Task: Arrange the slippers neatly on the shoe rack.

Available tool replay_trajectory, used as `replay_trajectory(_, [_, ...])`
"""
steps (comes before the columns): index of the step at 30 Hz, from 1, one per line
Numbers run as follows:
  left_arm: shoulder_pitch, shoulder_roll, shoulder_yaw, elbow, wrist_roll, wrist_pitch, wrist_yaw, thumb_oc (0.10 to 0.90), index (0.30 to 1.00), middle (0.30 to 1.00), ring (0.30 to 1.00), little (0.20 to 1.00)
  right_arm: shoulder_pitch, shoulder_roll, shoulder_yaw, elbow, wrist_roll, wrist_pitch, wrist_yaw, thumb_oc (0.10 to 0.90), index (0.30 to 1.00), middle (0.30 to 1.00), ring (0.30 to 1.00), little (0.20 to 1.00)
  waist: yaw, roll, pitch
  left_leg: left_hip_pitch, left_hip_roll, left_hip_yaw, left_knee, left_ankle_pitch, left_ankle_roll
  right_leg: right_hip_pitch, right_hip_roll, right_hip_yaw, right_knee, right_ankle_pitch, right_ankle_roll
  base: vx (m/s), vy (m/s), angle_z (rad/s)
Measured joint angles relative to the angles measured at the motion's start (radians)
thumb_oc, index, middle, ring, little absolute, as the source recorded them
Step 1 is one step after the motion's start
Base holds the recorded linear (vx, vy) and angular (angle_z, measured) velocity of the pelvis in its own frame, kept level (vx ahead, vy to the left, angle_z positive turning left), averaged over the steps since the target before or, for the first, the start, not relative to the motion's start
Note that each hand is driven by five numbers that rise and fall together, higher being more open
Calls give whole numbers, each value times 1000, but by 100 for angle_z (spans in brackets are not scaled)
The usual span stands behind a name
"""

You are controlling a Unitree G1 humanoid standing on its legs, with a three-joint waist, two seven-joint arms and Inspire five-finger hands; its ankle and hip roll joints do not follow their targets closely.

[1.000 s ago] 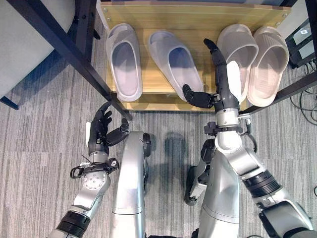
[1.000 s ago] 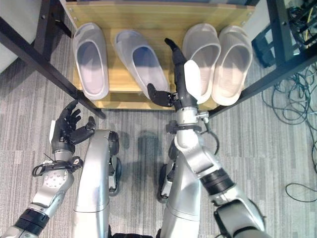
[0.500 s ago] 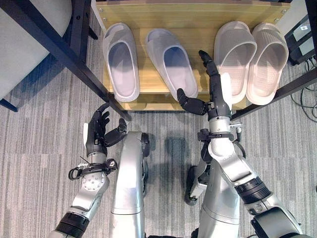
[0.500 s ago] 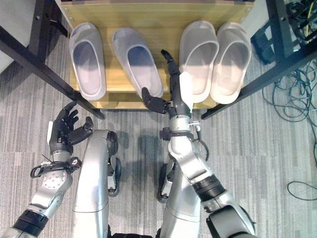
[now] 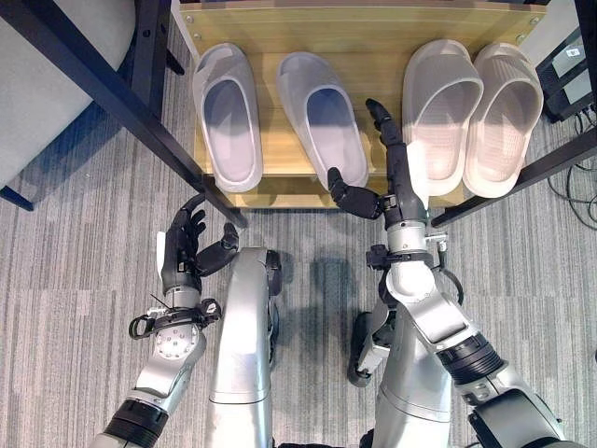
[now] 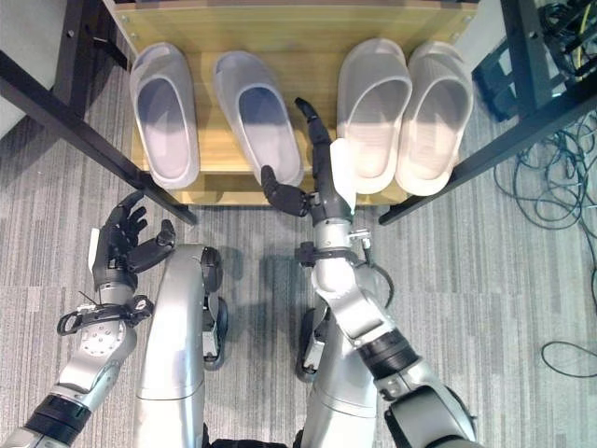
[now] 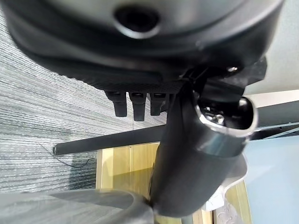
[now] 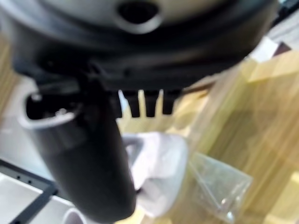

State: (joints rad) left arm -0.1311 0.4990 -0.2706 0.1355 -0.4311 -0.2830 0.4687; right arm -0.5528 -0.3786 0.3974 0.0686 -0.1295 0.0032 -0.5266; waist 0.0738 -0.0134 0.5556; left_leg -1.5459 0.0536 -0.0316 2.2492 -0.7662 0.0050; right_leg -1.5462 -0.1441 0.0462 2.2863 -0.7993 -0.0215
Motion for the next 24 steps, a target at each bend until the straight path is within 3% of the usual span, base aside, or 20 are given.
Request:
replay_trajectory(10, [-28, 0, -32, 12, 0, 1, -3, 800, 900, 900, 900, 900, -82, 4, 56, 46, 32, -2, 22, 800, 900, 900, 900, 900, 24, 6, -1, 3, -3, 0, -3, 5, -10, 3, -3, -2, 0, -1, -3, 0, 0, 0])
replay_trajectory(24, [-36, -1, -47, 23, 0, 0, -21, 800, 900, 900, 900, 900, -127, 8, 79, 103, 67, -7, 41, 800, 900, 900, 900, 900, 24, 20, 0, 9, -18, -4, -6, 7, -13, 14, -24, -11, 0, -4, -9, 4, -1, 1])
